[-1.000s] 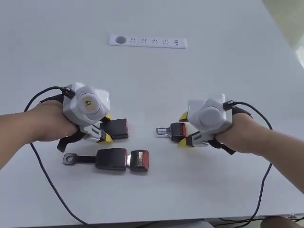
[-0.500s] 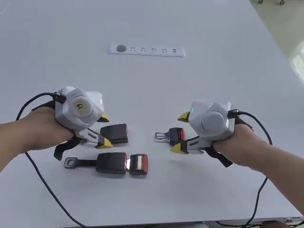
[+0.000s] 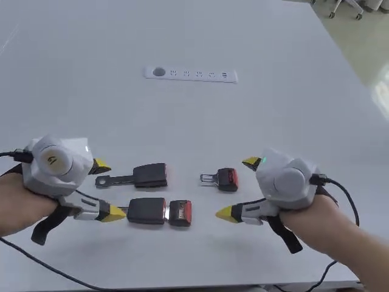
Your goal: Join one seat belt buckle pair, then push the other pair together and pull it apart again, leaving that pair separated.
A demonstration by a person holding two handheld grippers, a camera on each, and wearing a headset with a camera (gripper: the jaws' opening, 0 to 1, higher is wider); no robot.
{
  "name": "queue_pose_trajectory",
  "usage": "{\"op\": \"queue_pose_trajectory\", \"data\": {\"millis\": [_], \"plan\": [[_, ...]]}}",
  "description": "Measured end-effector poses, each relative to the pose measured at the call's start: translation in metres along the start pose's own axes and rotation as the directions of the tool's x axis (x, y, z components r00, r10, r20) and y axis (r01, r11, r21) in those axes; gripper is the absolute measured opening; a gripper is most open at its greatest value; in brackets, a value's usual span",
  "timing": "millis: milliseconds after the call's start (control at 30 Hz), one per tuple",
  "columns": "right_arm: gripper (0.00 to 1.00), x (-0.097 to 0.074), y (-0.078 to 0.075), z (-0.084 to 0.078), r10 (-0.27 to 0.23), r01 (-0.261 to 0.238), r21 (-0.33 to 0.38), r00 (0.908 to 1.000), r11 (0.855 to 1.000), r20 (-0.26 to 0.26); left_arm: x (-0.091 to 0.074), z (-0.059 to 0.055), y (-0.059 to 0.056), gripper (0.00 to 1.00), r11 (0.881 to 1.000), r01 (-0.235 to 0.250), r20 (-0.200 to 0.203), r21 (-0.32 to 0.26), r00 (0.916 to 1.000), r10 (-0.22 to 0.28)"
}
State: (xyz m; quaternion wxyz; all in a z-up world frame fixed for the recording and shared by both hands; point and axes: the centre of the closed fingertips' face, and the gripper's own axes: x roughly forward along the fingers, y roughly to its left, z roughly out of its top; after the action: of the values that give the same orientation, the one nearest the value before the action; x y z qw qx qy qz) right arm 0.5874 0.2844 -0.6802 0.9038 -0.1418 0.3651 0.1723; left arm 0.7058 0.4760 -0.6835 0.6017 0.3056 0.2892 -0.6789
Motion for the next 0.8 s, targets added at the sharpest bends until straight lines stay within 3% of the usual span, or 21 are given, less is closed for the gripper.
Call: {"op": "queue_pose_trajectory", "data": {"millis": [167, 267, 433, 500, 700, 800], "plan": [[0.83, -0.008, 0.011, -0.010, -0.005, 0.005, 0.022, 1.0000, 1.000, -0.003, -0.018, -0.007, -0.003, 0.79, 1.000, -0.021, 0.013, -0.019, 0.9997, 0.021], [0.85, -0.011, 0.020, -0.011, -0.007, 0.007, 0.040, 0.9999, 0.999, 0.011, -0.025, -0.018, -0.004, 0.85, 0.998, -0.043, 0.001, -0.035, 0.9991, 0.043], [0.87, -0.015, 0.032, -0.014, -0.006, 0.006, 0.043, 0.9999, 0.999, 0.009, -0.038, -0.031, -0.004, 0.94, 0.986, -0.102, 0.028, -0.129, 0.9939, 0.107], [0.88, -0.018, 0.031, -0.011, -0.020, 0.019, 0.056, 0.9994, 0.998, 0.028, -0.043, -0.036, -0.004, 0.99, 0.980, -0.117, 0.040, -0.162, 0.9914, 0.125], [0.95, -0.023, 0.023, -0.007, -0.060, 0.055, 0.088, 0.9967, 0.995, 0.054, -0.052, -0.051, -0.004, 1.00, 0.967, -0.151, 0.034, -0.204, 0.9863, 0.161], [0.98, -0.025, 0.022, -0.007, -0.069, 0.063, 0.106, 0.9958, 0.992, 0.059, -0.055, -0.050, -0.005, 1.00, 0.969, -0.173, 0.031, -0.177, 0.9831, 0.181]]}}
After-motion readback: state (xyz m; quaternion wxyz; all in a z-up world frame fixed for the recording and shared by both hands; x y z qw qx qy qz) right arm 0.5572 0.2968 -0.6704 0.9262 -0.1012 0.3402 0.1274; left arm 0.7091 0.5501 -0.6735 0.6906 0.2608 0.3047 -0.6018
